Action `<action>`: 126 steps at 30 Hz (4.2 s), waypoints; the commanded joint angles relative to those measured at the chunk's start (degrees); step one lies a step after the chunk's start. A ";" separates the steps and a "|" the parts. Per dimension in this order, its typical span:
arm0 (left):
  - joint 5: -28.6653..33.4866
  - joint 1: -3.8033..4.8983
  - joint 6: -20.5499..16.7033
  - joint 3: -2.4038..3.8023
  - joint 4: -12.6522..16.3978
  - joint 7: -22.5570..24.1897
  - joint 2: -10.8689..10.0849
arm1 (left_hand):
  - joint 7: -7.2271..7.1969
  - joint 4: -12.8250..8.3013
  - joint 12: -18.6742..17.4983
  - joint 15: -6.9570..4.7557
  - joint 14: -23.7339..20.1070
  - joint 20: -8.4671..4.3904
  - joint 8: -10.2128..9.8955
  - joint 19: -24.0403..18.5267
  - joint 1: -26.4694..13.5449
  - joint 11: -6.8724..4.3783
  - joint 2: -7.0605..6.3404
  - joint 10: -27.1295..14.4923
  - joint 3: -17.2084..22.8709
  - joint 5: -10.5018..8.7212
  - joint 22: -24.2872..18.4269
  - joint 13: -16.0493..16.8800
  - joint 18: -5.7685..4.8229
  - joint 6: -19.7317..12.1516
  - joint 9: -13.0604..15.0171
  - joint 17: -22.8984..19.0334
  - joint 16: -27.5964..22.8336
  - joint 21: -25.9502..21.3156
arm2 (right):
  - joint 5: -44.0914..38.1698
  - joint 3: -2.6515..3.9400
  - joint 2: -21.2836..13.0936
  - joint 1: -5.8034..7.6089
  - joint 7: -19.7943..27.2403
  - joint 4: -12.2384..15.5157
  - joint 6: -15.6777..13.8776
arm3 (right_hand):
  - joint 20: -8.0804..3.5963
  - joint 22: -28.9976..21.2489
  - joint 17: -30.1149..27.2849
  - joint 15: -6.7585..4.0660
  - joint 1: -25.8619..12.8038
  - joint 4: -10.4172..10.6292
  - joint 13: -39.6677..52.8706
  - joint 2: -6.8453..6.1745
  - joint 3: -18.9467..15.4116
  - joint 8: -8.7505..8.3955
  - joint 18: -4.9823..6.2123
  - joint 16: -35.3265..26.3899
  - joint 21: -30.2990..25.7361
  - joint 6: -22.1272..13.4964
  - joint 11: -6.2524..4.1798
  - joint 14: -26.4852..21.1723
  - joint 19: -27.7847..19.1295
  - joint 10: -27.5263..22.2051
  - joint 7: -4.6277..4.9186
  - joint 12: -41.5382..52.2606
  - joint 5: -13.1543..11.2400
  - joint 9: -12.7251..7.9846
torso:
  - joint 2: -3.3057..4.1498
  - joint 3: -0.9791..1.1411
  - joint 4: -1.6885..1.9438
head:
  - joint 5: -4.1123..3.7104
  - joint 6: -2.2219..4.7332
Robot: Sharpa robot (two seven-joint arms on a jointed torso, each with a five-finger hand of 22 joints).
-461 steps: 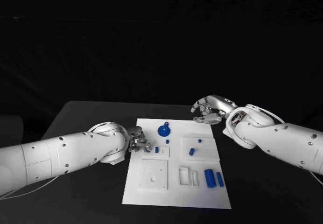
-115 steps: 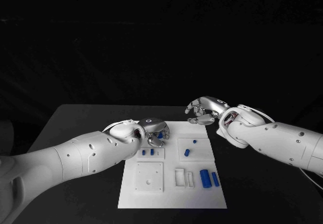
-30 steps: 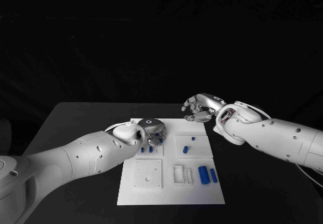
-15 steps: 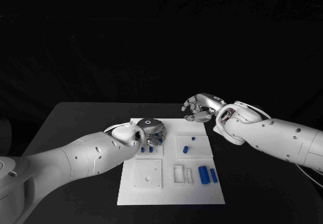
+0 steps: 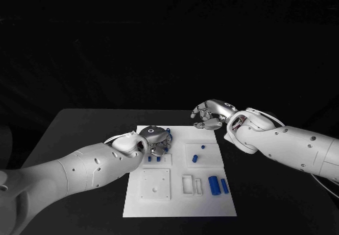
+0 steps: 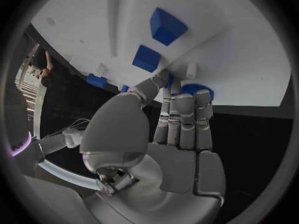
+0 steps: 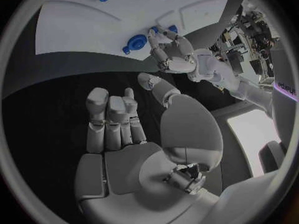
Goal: Assemble the parts on the task board
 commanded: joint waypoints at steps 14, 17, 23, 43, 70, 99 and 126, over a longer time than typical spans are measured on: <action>3.13 -0.17 0.44 3.94 6.22 0.03 -6.08 | 0.02 0.04 0.26 -0.05 0.46 -2.33 0.23 0.48 0.11 0.81 0.38 1.34 0.47 0.44 0.08 1.32 1.42 0.24 -0.12 -0.11 0.18 0.40 | -0.42 0.02 -0.57 -0.03 0.16 0.13 0.25 | -0.44 0.61 -0.08 -0.26 -0.12 0.34 -0.09 -0.08 -0.13 0.05 3.56 -0.33 -0.26 0.01 -0.16 0.14 -0.07 -0.12 0.41 -0.20 0.14 0.10 | -0.15 -0.07 0.25 | 0.25 0.22; 3.36 -0.17 0.70 3.94 7.15 0.00 -7.10 | 0.02 0.05 0.26 -0.05 0.49 -2.34 0.24 0.49 0.06 0.81 0.36 1.38 0.47 0.43 0.10 1.33 1.40 0.28 -0.13 -0.12 0.19 0.42 | -0.42 0.02 -0.60 -0.03 0.17 0.14 0.25 | -0.44 0.61 -0.08 -0.26 -0.11 0.34 -0.10 -0.08 -0.13 0.06 3.56 -0.34 -0.27 0.02 -0.16 0.15 -0.07 -0.12 0.40 -0.20 0.14 0.11 | -0.06 -0.06 0.15 | 0.35 0.31; 3.37 -0.18 2.13 3.92 6.95 -0.23 -8.09 | 0.01 0.05 0.27 -0.06 0.53 -2.36 0.24 0.51 0.04 0.80 0.35 1.42 0.50 0.41 0.12 1.34 1.38 0.32 -0.15 -0.12 0.20 0.44 | -0.42 0.02 -0.67 -0.03 0.16 0.11 0.30 | -0.45 0.61 -0.08 -0.27 -0.10 0.34 -0.11 -0.09 -0.13 0.06 3.56 -0.34 -0.27 0.02 -0.17 0.16 -0.07 -0.10 0.40 -0.20 0.14 0.11 | -0.04 -0.16 0.15 | 0.41 0.21; 3.36 -0.20 2.87 3.90 6.20 -0.41 -8.16 | -0.01 0.01 0.24 -0.08 0.55 -2.41 0.22 0.50 0.06 0.78 0.34 1.48 0.59 0.42 0.15 1.36 1.34 0.38 -0.20 -0.15 0.18 0.44 | -0.42 0.02 -0.51 -0.03 0.17 0.01 0.35 | -0.46 0.60 -0.09 -0.28 -0.08 0.35 -0.16 -0.08 -0.12 0.06 3.56 -0.36 -0.29 0.02 -0.18 0.17 -0.05 -0.08 0.39 -0.21 0.16 0.11 | -0.02 -0.03 0.02 | 0.68 0.08; 2.36 -0.20 7.39 3.80 5.44 -2.44 -6.75 | 0.00 -0.01 0.16 -0.08 0.54 -2.47 0.15 0.47 0.00 0.78 0.45 1.49 0.68 0.41 0.19 1.37 1.28 0.39 -0.28 -0.20 0.15 0.43 | -0.42 0.02 -0.55 -0.03 0.13 0.06 0.41 | -0.47 0.60 -0.09 -0.29 -0.07 0.36 -0.20 -0.10 -0.12 0.06 3.56 -0.38 -0.32 0.01 -0.19 0.19 -0.03 -0.06 0.38 -0.21 0.17 0.12 | 0.00 -0.04 0.03 | 0.64 -0.12; 0.90 -0.22 6.62 3.80 5.20 -2.86 -6.64 | -0.10 -0.16 0.19 -0.14 0.55 -2.57 0.20 0.46 0.13 0.72 0.43 1.74 0.85 0.58 0.30 1.46 1.20 0.67 -0.34 -0.20 0.24 0.49 | -0.42 0.02 -0.58 -0.03 0.13 0.06 0.40 | -0.48 0.60 -0.09 -0.30 -0.03 0.36 -0.24 -0.07 -0.11 0.06 3.56 -0.40 -0.34 0.02 -0.20 0.21 -0.02 -0.04 0.37 -0.21 0.19 0.13 | -0.01 -0.02 0.05 | 0.63 -0.10; 2.22 -0.65 4.26 3.68 4.54 -2.13 -6.44 | 0.52 -0.42 -0.83 0.29 0.12 -2.70 -0.96 0.29 0.41 1.19 -0.15 0.35 1.23 0.67 0.46 1.16 1.05 -1.01 -1.08 -0.29 0.08 0.41 | -0.42 0.02 -0.73 -0.03 0.12 0.14 0.34 | -0.48 0.61 -0.09 -0.30 -0.02 0.36 -0.27 -0.09 -0.11 0.06 3.56 -0.41 -0.35 0.01 -0.20 0.22 0.00 -0.03 0.37 -0.21 0.18 0.13 | -0.04 -0.06 0.06 | 0.49 -0.28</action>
